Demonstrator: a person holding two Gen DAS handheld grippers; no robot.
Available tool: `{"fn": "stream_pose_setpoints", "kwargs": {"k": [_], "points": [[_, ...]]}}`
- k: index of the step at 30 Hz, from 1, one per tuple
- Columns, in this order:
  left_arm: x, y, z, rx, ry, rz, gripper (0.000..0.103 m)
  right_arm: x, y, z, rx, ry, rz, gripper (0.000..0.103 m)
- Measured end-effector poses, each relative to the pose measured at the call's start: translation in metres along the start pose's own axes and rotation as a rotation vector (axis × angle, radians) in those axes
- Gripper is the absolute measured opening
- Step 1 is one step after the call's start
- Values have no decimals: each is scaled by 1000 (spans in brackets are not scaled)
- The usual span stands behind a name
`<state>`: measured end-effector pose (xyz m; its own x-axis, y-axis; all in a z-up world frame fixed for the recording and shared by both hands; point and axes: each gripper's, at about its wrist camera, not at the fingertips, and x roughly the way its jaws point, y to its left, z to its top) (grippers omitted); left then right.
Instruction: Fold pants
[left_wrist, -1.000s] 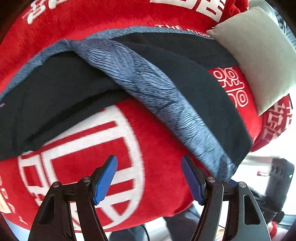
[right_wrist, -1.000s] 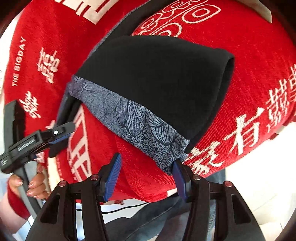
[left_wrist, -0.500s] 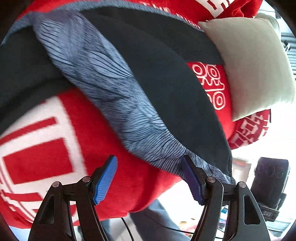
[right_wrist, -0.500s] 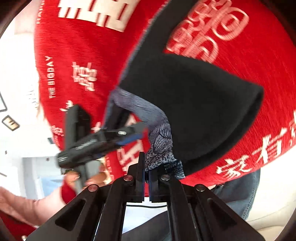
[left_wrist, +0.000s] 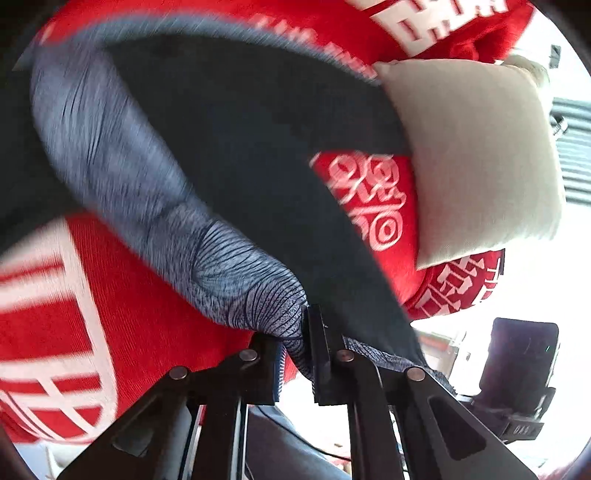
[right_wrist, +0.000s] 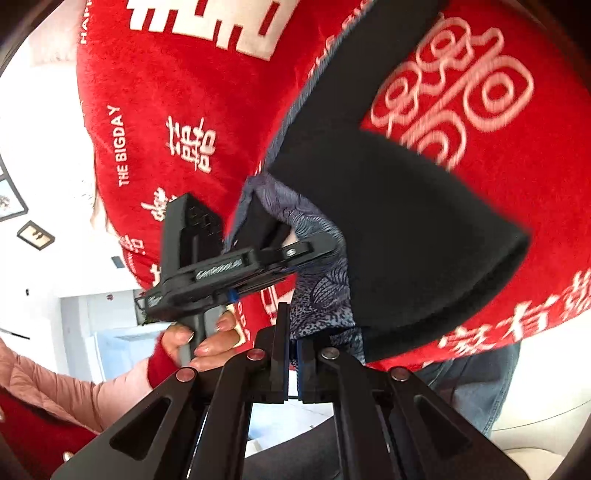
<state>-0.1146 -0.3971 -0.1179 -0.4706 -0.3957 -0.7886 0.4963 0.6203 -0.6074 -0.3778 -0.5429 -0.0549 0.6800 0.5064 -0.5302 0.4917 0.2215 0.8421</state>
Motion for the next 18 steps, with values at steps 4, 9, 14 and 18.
{"fn": "stream_pose_setpoints", "kwargs": {"k": [4,9,14,18], "points": [[-14,-36,36,63,-65,30,12,-22,25,40,-78,-56,-50,2],[-25,-69,101,94,-152,16,12,-48,55,115,-207,-124,-116,2],[-11,-89,161,117,-203,64,12,-50,63,198,-264,-146,-270,2],[15,-81,203,95,-209,106,12,-29,50,254,-303,-92,-381,2]]}}
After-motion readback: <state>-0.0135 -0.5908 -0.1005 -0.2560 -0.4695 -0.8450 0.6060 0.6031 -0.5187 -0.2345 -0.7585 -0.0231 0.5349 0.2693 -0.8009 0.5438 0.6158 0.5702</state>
